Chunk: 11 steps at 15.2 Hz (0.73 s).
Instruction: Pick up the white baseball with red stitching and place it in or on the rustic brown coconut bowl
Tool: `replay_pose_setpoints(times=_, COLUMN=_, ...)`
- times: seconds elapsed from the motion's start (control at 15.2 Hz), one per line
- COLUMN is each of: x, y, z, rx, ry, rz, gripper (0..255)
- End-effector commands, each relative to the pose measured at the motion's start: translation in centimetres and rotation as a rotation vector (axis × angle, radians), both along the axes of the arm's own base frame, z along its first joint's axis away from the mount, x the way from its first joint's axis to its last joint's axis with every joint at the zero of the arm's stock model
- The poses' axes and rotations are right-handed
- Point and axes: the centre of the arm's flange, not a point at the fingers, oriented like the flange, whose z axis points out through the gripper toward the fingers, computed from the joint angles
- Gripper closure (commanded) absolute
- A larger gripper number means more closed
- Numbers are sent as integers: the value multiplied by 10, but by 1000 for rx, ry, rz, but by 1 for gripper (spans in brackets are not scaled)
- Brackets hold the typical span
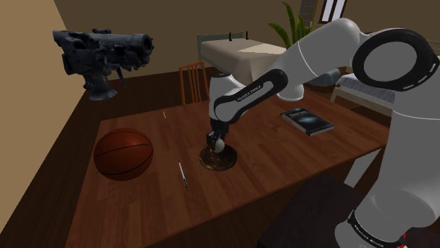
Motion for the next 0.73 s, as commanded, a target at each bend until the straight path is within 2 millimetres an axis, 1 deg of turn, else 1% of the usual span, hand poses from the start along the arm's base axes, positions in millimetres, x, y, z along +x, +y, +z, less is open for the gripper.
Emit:
replay_pose_setpoints(times=0.0, x=0, y=0, z=-10, rx=0, ry=-1, rz=0, gripper=255)
replay_pose_setpoints(times=0.26, x=0, y=0, z=-33, rx=0, ry=-1, rz=0, gripper=255)
replay_pose_setpoints(times=0.66, x=0, y=0, z=-33, rx=0, ry=-1, rz=0, gripper=255)
